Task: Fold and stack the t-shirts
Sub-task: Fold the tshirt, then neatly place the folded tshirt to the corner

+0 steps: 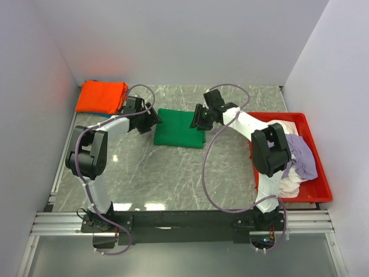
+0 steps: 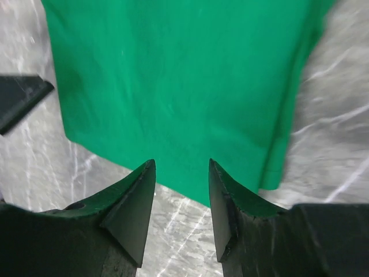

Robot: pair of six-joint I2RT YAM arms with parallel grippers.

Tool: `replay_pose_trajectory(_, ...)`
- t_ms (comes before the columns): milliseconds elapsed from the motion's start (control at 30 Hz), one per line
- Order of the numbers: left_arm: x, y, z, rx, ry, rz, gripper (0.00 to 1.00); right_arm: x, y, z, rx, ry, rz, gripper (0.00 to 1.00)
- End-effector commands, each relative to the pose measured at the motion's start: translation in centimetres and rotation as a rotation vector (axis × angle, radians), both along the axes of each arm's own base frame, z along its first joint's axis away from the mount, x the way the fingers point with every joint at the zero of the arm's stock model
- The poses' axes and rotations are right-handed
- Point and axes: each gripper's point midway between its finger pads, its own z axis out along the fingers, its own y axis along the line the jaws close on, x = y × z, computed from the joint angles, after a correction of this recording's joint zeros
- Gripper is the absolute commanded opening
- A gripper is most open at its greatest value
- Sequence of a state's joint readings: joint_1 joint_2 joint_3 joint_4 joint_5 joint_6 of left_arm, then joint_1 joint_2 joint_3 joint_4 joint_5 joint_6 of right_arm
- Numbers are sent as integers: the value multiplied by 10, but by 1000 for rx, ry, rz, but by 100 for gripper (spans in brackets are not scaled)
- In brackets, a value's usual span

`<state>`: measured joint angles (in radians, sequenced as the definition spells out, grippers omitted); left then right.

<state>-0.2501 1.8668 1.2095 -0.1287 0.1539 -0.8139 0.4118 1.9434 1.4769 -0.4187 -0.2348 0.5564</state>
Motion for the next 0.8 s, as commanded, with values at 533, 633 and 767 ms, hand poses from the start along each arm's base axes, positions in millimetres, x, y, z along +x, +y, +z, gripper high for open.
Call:
replay_pose_trajectory(533,21,-6,-30,73,77,-128,69,7,-27,-55,-92,44,-27,47)
replay_pose_trajectory(633,21,-7,-36,82,94,-137,66,8,-32,-55,-88,45,-37,47)
replay_pose_trajectory(767,15,-12,-48,108,124,-126,65,9,-29,-48,-71,34,-28,46)
